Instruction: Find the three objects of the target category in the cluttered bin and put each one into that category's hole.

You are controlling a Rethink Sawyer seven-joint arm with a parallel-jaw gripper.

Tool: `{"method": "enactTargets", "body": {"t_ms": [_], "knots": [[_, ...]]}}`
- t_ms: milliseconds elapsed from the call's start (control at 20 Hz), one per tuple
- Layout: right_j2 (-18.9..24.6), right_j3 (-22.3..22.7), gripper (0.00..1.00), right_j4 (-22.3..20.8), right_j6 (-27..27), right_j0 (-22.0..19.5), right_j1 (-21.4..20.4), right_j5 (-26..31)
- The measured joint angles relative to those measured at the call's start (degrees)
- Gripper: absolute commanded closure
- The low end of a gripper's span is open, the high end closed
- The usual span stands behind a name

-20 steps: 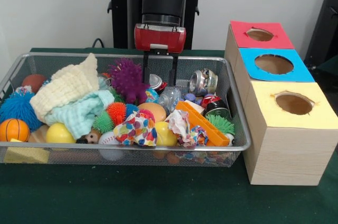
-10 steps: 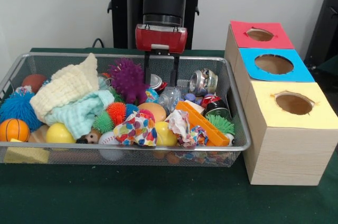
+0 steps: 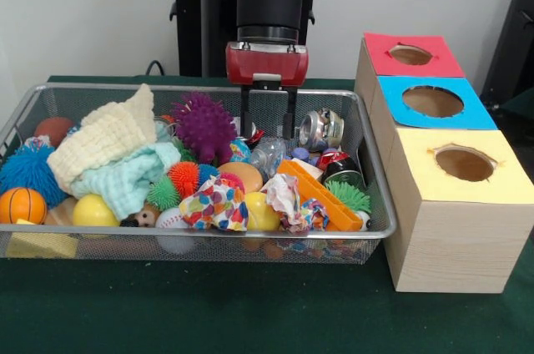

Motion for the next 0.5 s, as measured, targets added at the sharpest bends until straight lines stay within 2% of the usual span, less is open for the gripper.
{"method": "enactTargets", "body": {"t_ms": [200,500], "knots": [[0.0,-1.2,0.0,-1.0,0.0,1.1,0.2,0.6],[-1.4,-4.0,0.0,-1.9,0.0,4.6,2.8,1.4]]}}
